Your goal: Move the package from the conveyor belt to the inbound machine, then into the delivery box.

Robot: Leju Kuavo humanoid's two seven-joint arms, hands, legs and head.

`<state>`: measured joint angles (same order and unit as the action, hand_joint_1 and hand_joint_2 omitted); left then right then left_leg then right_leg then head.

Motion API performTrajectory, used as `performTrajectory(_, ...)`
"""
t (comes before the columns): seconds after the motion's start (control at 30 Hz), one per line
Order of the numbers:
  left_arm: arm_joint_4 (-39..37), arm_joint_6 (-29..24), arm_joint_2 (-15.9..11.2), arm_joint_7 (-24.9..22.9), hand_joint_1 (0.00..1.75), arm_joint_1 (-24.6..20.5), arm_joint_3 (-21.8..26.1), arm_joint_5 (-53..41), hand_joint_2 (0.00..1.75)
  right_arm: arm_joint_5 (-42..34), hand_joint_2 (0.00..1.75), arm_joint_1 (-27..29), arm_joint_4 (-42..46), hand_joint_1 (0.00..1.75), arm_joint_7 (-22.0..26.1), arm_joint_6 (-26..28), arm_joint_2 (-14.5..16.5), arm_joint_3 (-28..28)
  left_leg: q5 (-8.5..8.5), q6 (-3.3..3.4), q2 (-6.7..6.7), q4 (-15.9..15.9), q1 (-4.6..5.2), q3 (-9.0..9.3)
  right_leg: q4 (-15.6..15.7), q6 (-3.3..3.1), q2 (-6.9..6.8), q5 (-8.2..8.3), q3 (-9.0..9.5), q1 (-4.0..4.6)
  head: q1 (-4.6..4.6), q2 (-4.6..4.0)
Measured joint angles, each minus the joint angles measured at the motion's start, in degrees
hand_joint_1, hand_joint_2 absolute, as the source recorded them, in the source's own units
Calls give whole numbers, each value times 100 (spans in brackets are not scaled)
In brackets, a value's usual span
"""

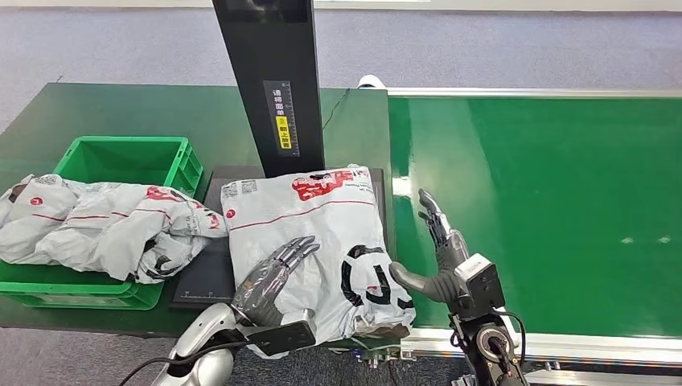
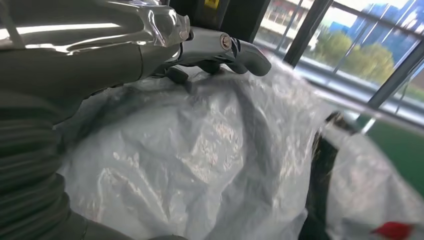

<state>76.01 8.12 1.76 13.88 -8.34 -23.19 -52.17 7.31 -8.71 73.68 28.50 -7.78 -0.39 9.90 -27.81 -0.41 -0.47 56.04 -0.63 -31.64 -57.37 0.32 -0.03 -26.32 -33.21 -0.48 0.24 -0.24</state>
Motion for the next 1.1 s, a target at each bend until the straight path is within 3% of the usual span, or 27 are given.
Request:
performTrajectory(0.43,-558,128,-34,-122,4,-166,0,-9,175,29,175,22,0,0,1,-68,78,-71,1,0,-1,0,0,2,0,0,1,0,4,-1,1,0)
performTrajectory(0.57,-604,148,-34,-137,172,-181,0,9,175,45,175,26,0,0,-3,-87,85,-73,1,0,-1,0,0,2,0,0,1,0,4,0,1,0)
performTrajectory(0.8,-624,-169,-60,604,175,-176,-4,302,175,96,175,51,0,0,-41,-173,115,-94,1,0,-2,1,0,2,0,0,1,0,5,0,1,0)
performTrajectory(1.1,63,-1534,-50,1439,175,-54,21,640,175,83,175,158,45,0,-48,-185,135,-160,0,0,0,0,0,-1,0,0,1,0,1,0,1,0)
